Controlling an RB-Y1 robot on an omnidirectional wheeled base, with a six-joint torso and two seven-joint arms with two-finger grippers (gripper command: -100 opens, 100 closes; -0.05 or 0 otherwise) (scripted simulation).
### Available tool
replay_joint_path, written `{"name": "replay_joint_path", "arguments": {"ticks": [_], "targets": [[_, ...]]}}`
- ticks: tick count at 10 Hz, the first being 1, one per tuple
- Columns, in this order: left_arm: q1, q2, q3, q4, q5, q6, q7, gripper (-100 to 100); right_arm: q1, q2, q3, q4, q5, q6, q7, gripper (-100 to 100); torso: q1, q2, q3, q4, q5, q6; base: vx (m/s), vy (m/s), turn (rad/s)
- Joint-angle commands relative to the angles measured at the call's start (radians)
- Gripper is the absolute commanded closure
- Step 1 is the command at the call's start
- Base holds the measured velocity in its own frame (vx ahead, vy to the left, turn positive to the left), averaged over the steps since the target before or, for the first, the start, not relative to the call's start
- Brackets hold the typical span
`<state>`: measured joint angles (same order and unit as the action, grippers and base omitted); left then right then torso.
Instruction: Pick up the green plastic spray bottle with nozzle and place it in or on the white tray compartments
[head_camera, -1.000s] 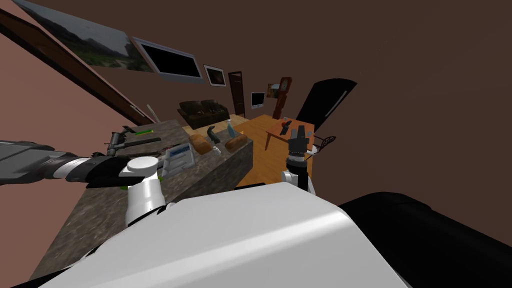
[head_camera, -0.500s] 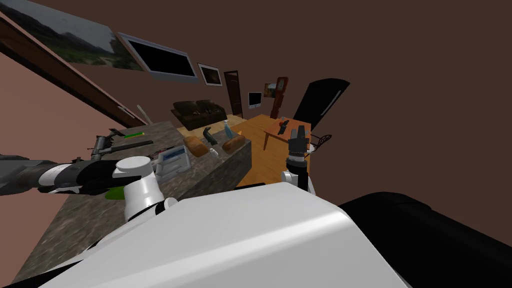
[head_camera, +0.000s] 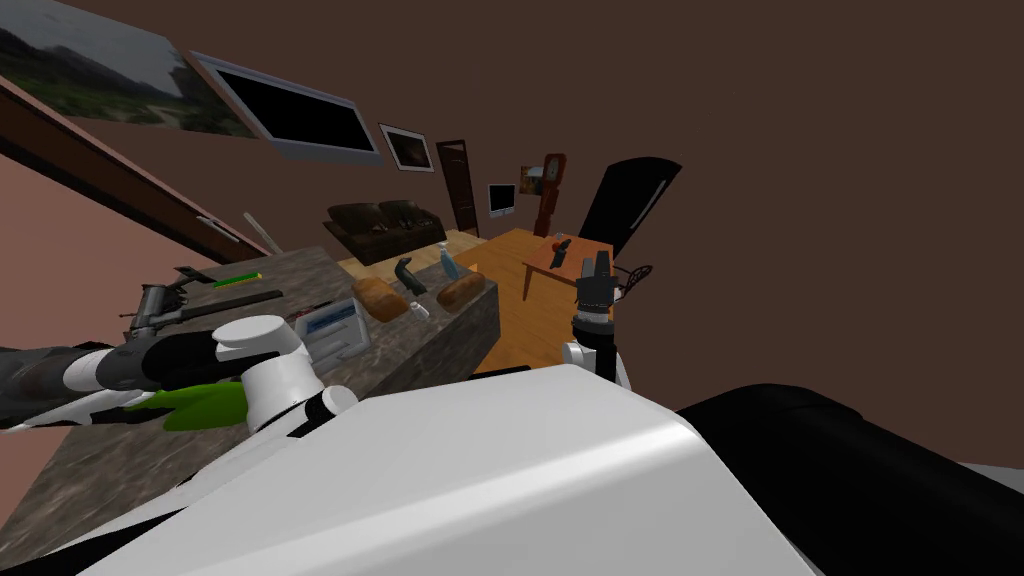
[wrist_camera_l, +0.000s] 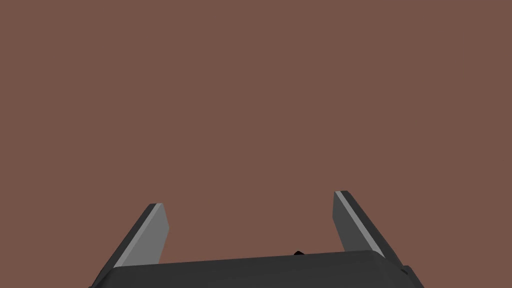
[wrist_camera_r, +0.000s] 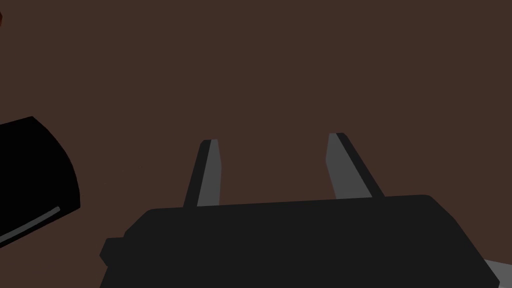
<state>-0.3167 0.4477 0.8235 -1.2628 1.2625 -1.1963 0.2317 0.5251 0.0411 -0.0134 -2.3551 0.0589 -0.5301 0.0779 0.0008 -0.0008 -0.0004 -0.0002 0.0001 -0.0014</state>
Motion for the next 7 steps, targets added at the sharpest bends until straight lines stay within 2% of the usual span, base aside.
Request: {"name": "replay_joint_path", "arguments": {"ticks": [1, 2, 3, 4, 6, 7], "targets": [[-0.015, 0.005, 0.025, 0.041, 0.02, -0.019, -0.009, -100, 0.0, 0.0, 0.0, 0.0, 0.0, 0.0, 0.0, 0, 0.0, 0.0, 0.0, 0.0, 0.0, 0.0, 0.033, 0.002, -0.105], [-0.045, 0.013, 0.069, 0.066, 0.056, -0.054, -0.023, -100, 0.0, 0.0, 0.0, 0.0, 0.0, 0.0, 0.0, 0, 0.0, 0.0, 0.0, 0.0, 0.0, -0.001, 0.035, 0.007, -0.121], [-0.045, 0.013, 0.073, 0.096, 0.056, -0.054, -0.023, -100, 0.0, 0.0, 0.0, 0.0, 0.0, 0.0, 0.0, 0, 0.0, 0.0, 0.0, 0.0, 0.0, 0.0, 0.031, 0.008, -0.08], [-0.073, 0.019, 0.114, 0.13, 0.089, -0.088, -0.038, -100, 0.0, 0.0, 0.0, 0.0, 0.0, 0.0, 0.0, 0, 0.0, 0.0, 0.0, 0.0, 0.0, -0.001, 0.037, 0.004, -0.142], [-0.073, 0.019, 0.119, 0.152, 0.089, -0.088, -0.038, -100, 0.0, 0.0, 0.0, 0.0, 0.0, 0.0, 0.0, 0, 0.0, 0.0, 0.0, 0.0, 0.0, -0.001, 0.024, 0.007, -0.024], [-0.099, 0.026, 0.163, 0.191, 0.12, -0.12, -0.053, -100, 0.0, 0.0, 0.0, 0.0, 0.0, 0.0, 0.0, 0, 0.0, 0.001, 0.0, 0.0, 0.0, -0.001, 0.023, -0.001, -0.111]]}}
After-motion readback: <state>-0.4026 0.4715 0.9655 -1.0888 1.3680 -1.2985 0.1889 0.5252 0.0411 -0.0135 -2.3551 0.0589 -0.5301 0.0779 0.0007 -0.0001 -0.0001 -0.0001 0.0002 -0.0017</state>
